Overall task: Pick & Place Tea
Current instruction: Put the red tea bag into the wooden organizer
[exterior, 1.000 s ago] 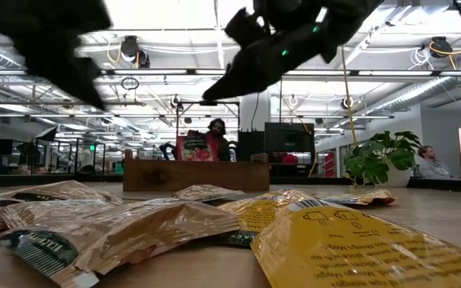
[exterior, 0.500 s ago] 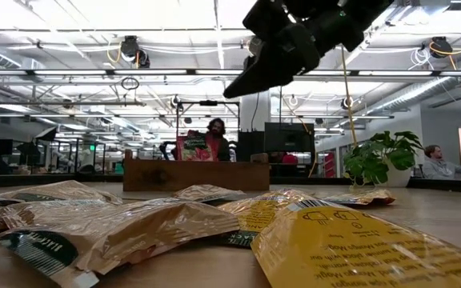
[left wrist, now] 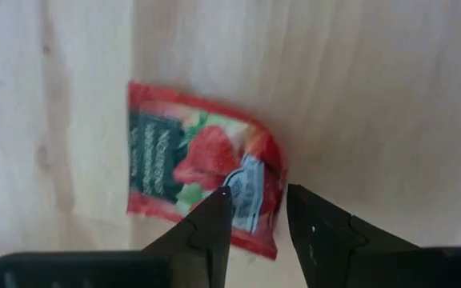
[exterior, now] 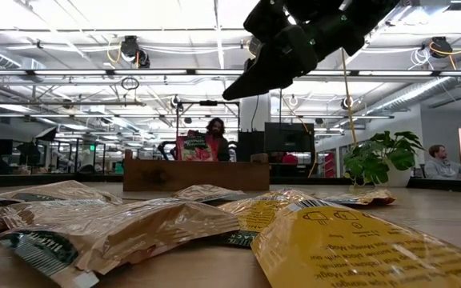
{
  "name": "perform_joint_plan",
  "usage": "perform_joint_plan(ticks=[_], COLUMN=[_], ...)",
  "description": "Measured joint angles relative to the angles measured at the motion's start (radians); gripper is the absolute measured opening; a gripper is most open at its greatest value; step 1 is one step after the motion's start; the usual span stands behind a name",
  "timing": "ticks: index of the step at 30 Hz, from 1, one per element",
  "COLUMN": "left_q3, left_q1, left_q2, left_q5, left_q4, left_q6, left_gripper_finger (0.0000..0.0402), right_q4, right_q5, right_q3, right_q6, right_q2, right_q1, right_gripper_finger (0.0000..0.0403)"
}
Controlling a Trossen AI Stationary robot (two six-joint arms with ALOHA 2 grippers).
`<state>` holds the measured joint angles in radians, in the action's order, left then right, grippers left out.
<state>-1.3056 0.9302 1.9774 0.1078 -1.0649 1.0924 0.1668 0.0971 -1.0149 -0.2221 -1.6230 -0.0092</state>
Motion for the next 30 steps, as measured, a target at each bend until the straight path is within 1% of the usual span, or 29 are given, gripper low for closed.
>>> perform_joint_plan(ticks=[16, 19, 23, 25, 26, 29, 30], left_q3=[0.001, 0.023, 0.081, 0.097, 0.098, 0.098, 0.098], left_q1=[-0.023, -0.023, -0.023, -0.023, -0.025, -0.036, -0.04], left_q2=[0.0, -0.004, -0.01, -0.011, -0.011, -0.009, -0.009], left_q5=[-0.004, -0.003, 0.005, 0.005, 0.005, -0.003, -0.003], left_q4=[0.022, 0.055, 0.16, 0.186, 0.19, 0.194, 0.193], left_q6=[0.012, 0.02, 0.019, 0.01, 0.008, -0.019, -0.033], left_gripper_finger=[0.0127, 0.0127, 0.0125, 0.0112, 0.0099, 0.0036, 0.0021], right_q4=[0.002, 0.001, -0.003, -0.006, -0.01, -0.016, -0.018], right_q5=[0.001, 0.002, 0.003, 0.003, 0.003, 0.003, 0.003], right_q3=[0.0, 0.0, 0.0, 0.0, 0.0, 0.0, 0.0], right_q6=[-0.006, -0.006, -0.006, -0.006, -0.006, 0.0, 0.001], right_q2=[0.0, 0.0, 0.0, 0.0, 0.0, 0.0, 0.0], right_q1=[-0.018, -0.018, -0.018, -0.018, -0.018, -0.018, -0.018], right_gripper_finger=[0.0151, 0.0151, 0.0151, 0.0151, 0.0151, 0.0151, 0.0151])
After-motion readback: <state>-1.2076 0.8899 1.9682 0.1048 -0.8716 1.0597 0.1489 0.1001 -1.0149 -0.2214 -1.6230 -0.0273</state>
